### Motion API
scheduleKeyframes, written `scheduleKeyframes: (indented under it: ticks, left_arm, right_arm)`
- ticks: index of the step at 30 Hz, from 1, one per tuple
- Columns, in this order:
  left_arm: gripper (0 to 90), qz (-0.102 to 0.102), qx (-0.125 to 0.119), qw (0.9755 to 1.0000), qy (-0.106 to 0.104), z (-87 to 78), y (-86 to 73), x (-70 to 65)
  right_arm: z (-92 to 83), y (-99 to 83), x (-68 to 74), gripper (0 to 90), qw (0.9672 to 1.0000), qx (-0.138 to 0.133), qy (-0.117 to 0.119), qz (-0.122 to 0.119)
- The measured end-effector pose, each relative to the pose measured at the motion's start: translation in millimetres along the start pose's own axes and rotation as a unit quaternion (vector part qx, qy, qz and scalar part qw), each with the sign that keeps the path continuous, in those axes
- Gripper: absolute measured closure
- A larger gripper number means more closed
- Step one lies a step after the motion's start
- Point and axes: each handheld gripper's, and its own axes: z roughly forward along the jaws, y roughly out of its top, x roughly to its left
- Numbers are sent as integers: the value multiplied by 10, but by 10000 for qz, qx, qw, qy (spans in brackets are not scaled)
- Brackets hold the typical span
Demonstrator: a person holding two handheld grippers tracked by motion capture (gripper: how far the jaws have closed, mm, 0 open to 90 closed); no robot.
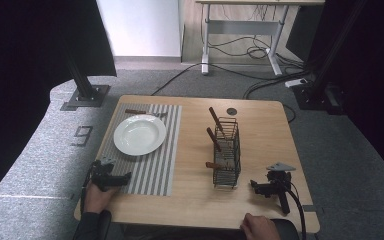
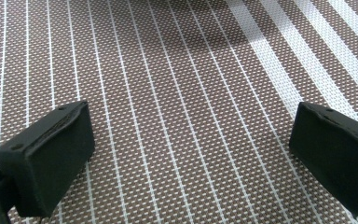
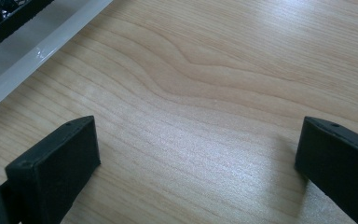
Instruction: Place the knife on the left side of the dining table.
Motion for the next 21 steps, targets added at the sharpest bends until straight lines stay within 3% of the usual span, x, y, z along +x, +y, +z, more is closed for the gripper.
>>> scheduleKeyframes:
  ticks: [21]
  left_arm:
    - [0,3,25,10000,-21,-6,5,-2]
  right_arm:
    - [0,0,0,0,10000,0,0,0]
